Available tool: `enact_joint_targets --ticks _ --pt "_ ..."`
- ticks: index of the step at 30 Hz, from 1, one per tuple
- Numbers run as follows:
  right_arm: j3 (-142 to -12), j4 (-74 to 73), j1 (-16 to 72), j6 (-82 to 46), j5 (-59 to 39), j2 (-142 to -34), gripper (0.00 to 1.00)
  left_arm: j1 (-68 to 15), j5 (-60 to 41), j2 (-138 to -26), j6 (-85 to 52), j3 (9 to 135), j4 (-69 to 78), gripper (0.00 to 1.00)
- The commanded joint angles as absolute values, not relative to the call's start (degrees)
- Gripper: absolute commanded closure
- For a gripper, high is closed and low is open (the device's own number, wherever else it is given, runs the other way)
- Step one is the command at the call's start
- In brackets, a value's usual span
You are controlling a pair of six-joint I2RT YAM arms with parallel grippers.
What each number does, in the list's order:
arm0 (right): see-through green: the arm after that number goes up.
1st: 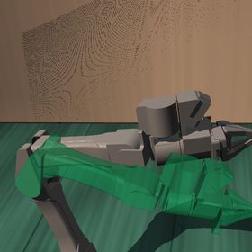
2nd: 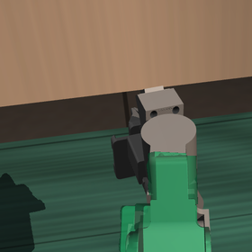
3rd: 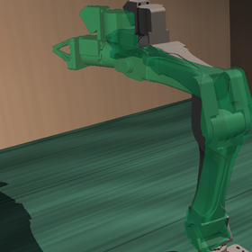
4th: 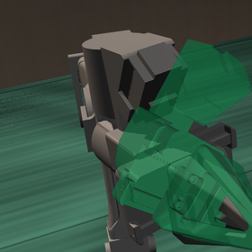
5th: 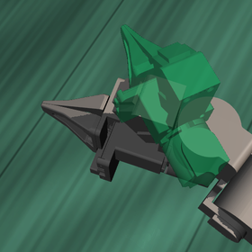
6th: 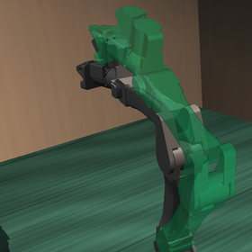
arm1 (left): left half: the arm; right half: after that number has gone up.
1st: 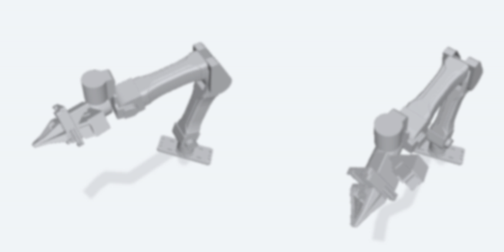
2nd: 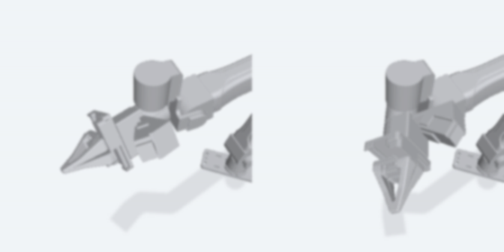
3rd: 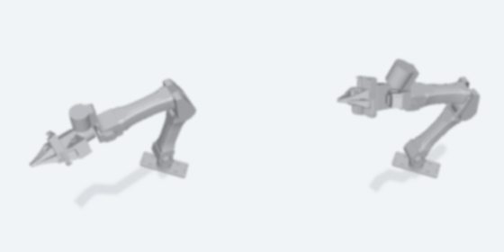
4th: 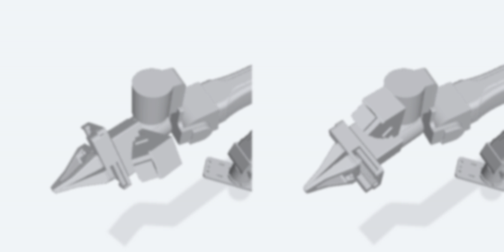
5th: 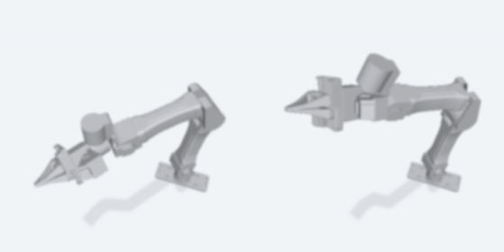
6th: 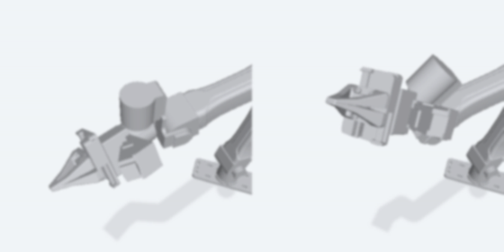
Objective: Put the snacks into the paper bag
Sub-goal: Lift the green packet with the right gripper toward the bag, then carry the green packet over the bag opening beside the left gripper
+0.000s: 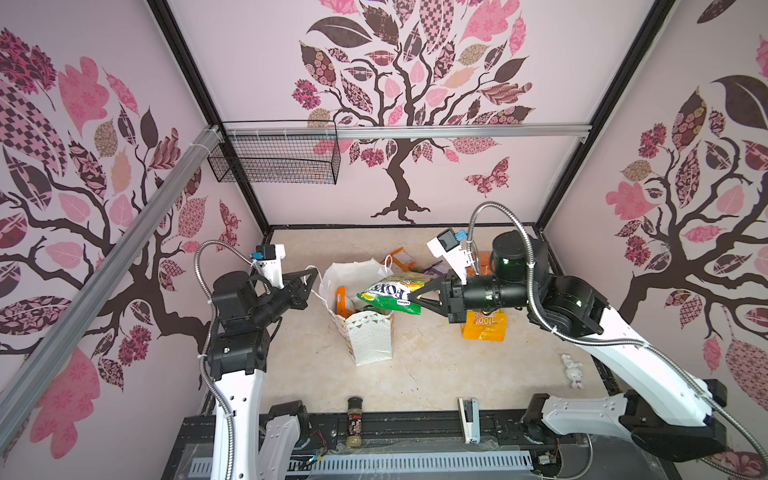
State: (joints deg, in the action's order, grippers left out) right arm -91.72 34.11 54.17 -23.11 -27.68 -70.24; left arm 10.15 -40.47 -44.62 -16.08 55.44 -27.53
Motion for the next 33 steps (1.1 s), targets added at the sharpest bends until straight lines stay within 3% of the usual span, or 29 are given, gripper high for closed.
enact_joint_targets --ticks 1,6,12,18,26,33 --pt "-97.0 32.6 59.2 -21.3 -23.2 -73.1 1.0 10.5 -41.4 -44.3 -15.8 55.2 -25.9 1.0" --pt "-101.0 31.6 64.3 -21.6 -16.5 -77.8 1.0 10.5 -44.5 -44.0 -16.7 54.8 -24.2 1.0" --pt "-107.0 36.5 70.2 -20.7 5.3 -83.7 1.0 10.5 -45.4 -44.0 -16.9 54.7 -23.6 1.0" --pt "-114.8 43.6 74.3 -21.4 20.4 -90.6 1.0 10.5 -46.5 -43.8 -16.3 54.9 -24.0 1.0" --pt "-135.2 62.4 75.8 -17.4 30.9 -105.0 1.0 10.5 -48.1 -43.7 -17.1 54.4 -22.7 1.0" --pt "-144.5 68.2 75.7 -12.7 32.9 -111.8 1.0 10.5 -47.6 -43.6 -16.7 54.4 -23.2 1.0"
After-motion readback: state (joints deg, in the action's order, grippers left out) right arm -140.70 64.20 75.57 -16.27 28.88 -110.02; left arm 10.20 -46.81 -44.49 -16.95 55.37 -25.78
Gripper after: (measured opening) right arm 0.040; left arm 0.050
